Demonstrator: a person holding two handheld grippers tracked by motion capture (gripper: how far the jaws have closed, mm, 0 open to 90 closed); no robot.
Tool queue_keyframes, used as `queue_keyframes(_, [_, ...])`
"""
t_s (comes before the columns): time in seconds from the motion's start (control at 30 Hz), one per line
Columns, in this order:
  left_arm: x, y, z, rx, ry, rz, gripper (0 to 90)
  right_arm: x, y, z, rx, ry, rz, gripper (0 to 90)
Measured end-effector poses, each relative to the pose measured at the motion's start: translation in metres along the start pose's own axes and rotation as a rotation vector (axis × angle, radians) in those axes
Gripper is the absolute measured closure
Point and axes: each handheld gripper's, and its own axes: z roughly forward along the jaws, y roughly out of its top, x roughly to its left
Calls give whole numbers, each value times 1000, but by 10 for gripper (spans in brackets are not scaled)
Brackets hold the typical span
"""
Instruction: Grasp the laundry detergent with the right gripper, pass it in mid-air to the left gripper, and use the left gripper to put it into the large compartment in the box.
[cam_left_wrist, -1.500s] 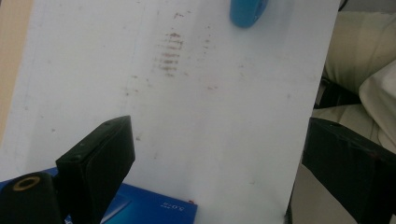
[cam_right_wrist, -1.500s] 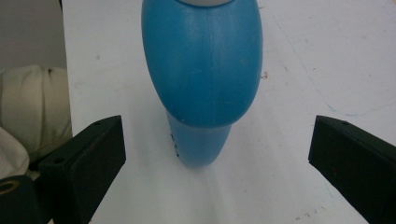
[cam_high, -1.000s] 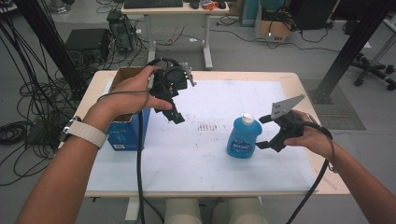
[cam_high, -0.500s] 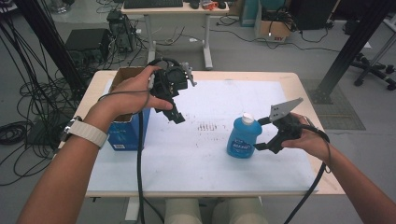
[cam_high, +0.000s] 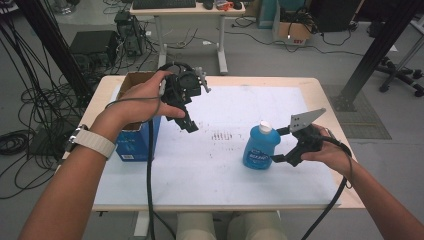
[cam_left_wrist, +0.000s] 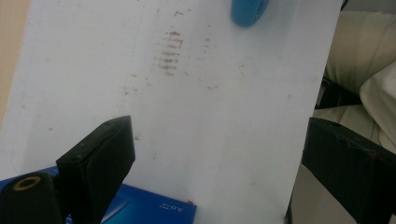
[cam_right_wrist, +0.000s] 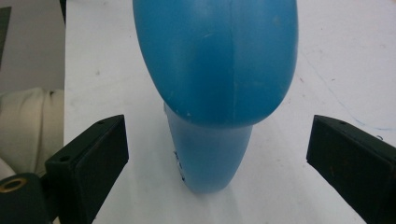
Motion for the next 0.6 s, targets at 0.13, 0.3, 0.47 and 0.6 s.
queue_keyframes(0.13, [0, 0, 0, -2, 1, -1, 98, -1, -2, -1, -25, 3, 5, 56])
queue_keyframes(0.3, [0, 1, 1, 0, 0, -1, 98, -1, -3, -2, -51, -2, 11, 57])
queue_keyframes(0.47, [0, 1, 1, 0, 1, 0, 98, 0, -3, -1, -62, -2, 21, 58])
queue_keyframes(0.6, [0, 0, 0, 0, 2, -1, 98, -1, -4, -1, -71, -1, 18, 58])
